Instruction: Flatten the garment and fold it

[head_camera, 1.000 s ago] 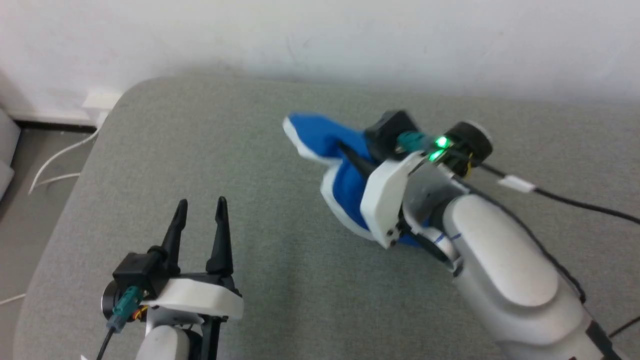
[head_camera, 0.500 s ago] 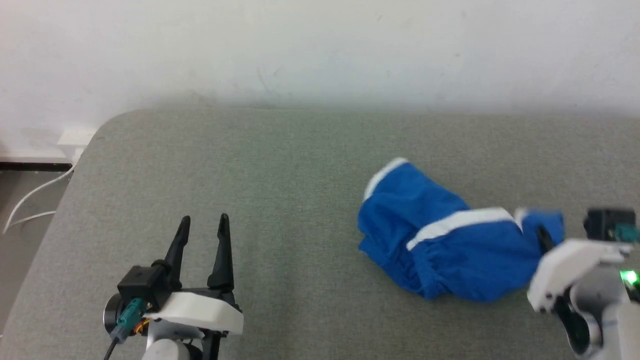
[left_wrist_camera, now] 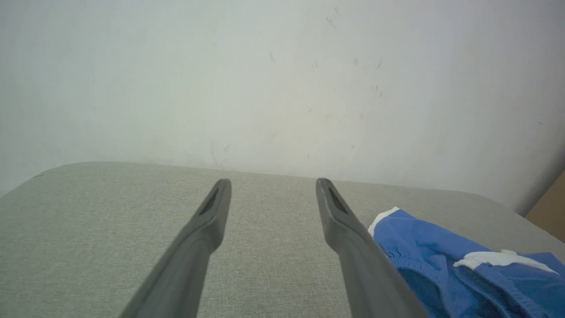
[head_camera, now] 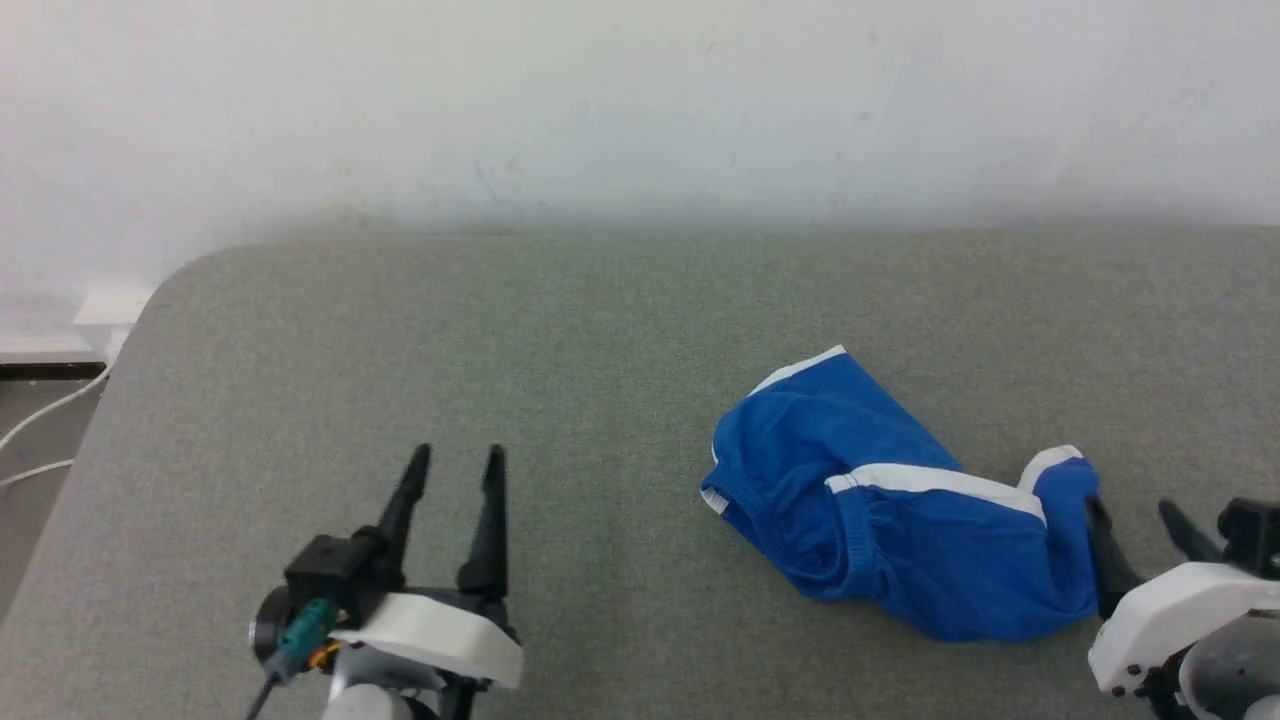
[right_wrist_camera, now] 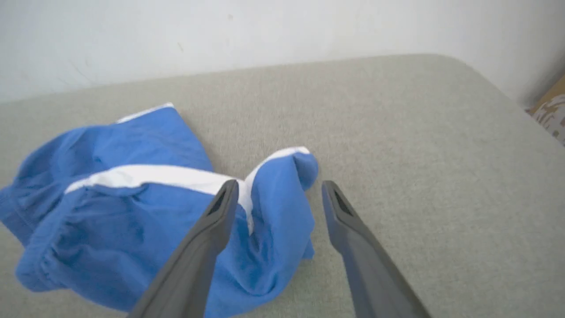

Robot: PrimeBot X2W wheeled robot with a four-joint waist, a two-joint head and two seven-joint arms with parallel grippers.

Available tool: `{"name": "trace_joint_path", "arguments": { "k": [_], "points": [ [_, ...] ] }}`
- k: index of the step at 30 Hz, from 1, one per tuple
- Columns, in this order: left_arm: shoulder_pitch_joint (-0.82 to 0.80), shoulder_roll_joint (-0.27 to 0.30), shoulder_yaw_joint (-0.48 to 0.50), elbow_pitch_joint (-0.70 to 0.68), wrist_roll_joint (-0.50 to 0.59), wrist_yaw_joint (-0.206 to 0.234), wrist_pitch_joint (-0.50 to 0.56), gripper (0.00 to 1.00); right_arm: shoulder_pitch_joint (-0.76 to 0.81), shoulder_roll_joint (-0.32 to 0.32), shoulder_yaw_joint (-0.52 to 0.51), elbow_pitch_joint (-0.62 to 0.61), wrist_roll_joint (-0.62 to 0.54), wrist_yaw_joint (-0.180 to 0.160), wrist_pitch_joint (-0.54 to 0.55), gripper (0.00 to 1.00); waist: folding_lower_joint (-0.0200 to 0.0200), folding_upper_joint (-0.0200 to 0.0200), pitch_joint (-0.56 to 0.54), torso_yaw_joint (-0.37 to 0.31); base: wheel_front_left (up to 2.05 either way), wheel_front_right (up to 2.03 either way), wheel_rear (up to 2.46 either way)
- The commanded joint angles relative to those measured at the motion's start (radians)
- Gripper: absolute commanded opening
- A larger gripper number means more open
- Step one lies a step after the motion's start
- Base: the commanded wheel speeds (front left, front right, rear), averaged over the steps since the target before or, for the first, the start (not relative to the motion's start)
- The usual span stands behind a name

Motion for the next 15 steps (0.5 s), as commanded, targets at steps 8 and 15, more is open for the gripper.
{"name": "trace_joint_path", "arguments": {
  "k": [8,15],
  "points": [
    [-0.113,-0.002,-0.283,-0.012,-0.112,-0.022,0.073,1.00,0.077,0.004,0.073,-0.161,-0.033,-0.001,-0.105,1.00,0.0000,0.0000,0.041,-0.028,0.00,0.00,0.00],
    [-0.228,-0.002,-0.550,0.122,-0.190,-0.029,0.258,1.00,0.043,0.004,0.151,-0.163,-0.006,-0.001,-0.135,1.00,0.0000,0.0000,0.073,-0.109,0.00,0.00,0.00]
  ]
}}
